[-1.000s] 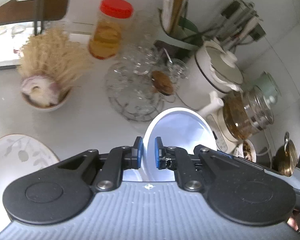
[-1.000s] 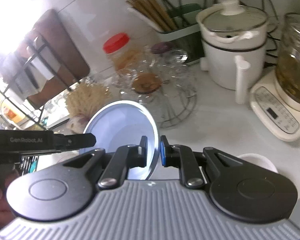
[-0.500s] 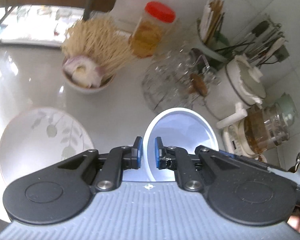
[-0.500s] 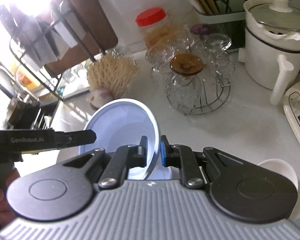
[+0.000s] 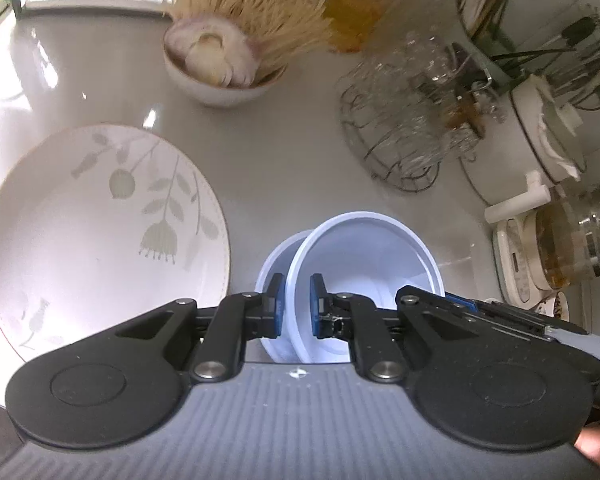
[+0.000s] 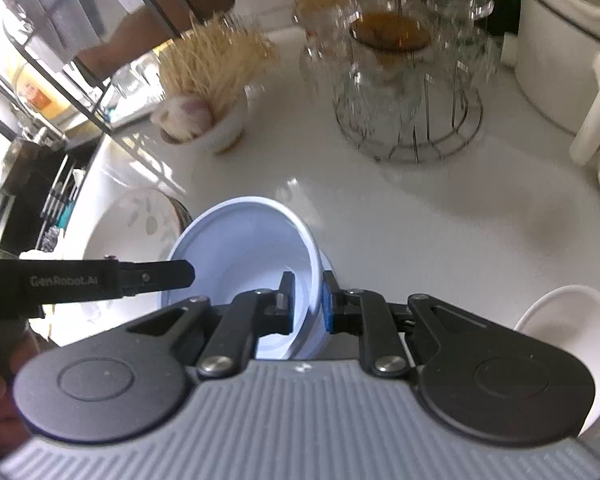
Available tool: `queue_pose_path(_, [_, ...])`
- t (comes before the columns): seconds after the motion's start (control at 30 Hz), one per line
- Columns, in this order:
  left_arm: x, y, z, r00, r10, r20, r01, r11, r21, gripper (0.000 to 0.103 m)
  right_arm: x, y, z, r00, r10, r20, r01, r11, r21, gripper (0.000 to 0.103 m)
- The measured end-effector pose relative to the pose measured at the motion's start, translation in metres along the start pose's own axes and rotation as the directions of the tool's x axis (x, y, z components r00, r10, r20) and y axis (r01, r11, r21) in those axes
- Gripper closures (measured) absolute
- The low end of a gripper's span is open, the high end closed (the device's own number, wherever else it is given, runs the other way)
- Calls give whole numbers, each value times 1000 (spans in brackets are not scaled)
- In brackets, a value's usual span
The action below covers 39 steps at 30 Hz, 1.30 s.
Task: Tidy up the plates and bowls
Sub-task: 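Lower the blue bowl into the first blue bowl and open both grippers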
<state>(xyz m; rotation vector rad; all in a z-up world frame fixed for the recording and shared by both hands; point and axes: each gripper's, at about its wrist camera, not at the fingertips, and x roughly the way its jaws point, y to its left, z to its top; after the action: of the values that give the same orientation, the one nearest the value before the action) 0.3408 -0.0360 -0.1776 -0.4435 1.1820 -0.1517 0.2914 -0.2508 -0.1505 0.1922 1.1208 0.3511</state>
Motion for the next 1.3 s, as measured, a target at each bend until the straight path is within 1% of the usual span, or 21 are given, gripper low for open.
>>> queue_pose_path(0.13, [7,4,0,1000,-3,-10,3,1000,-2,90,7,-2,2,1000,-1,-11,1,1000,11,86])
queue_pose_path(0.27, [12,8,0,1000,12,-28,-11,1000,8,90,14,-2,5,1000,9,-24,-9,1000,14,85])
queue_pose_path(0.4, [11,19,-3,999,18,-43,-19,1000,-22,90,17,-2,7,1000,15,-27,-15,1000,15,85])
queue_pose_path(0.43, [10,21,-3,999,25,-40,-27,999,-32,89,17,-2,8,999,15,-31,-14,1000,18,83])
queue_pose_path(0.47, [9,23,-3,999,30,-38,-32,999,-43,88,18,-2,9,999,16,-32,-15,1000,21,76])
queue_pose_path(0.5, [8,24,-3,999,28,-37,-29,998,-47,88,17,-2,10,999,18,-27,-18,1000,22,72])
queue_pose_path(0.53, [6,25,-3,999,26,-34,-28,998,-49,86,16,-1,11,1000,22,-18,-21,999,24,65])
queue_pose_path(0.57, [4,25,-2,999,29,-30,-31,998,-49,85,14,-1,12,1000,24,-10,-24,999,24,62])
queue_pose_path(0.63, [0,22,0,999,36,-21,-36,999,-35,84,10,1,15,1000,20,1,-20,1000,21,62])
queue_pose_path(0.77, [-9,15,9,1000,25,3,-25,1000,-7,84,2,5,20,999,15,29,-15,1000,21,62])
queue_pose_path(1.0, [-25,-5,24,999,-5,40,2,998,68,84,-19,16,25,995,11,95,-12,1000,11,62])
queue_pose_path(1.17, [-39,-20,31,997,-30,77,20,993,119,84,-36,22,24,988,7,151,-10,1000,21,62])
queue_pose_path(1.3, [-48,-32,34,993,-52,110,35,988,152,84,-51,19,24,979,-9,206,4,1000,25,62])
